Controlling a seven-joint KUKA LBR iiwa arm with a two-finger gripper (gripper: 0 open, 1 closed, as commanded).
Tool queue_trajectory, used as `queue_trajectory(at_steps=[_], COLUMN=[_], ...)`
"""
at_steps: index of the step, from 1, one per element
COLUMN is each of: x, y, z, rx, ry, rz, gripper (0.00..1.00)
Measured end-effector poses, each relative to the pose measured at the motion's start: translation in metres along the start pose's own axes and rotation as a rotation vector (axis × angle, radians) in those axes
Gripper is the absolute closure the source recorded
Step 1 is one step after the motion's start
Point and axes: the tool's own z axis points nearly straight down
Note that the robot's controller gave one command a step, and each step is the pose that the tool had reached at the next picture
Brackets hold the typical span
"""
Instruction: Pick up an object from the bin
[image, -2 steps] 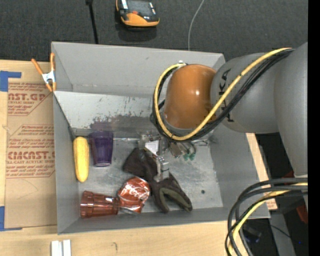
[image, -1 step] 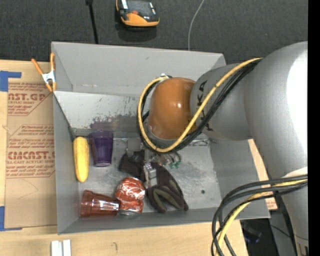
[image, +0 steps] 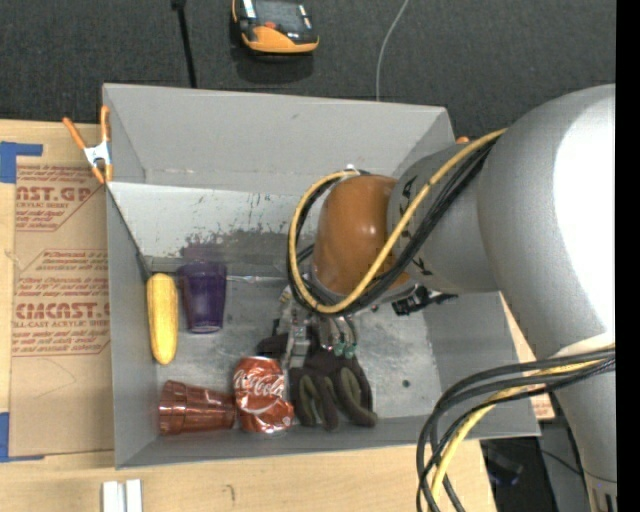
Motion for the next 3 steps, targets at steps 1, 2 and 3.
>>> queue_trajectory(at_steps=[1, 2, 3], x=[0.0, 0.012, -0.026], y=[0.0, -0.011, -0.03], z=[0.0, -0.043, -0.141], rx=[0.0, 0.002, 0.001], ry=[0.0, 0.013, 0.005], rz=[0.0, -0.008, -0.099], gripper=[1.0, 1.0, 1.0])
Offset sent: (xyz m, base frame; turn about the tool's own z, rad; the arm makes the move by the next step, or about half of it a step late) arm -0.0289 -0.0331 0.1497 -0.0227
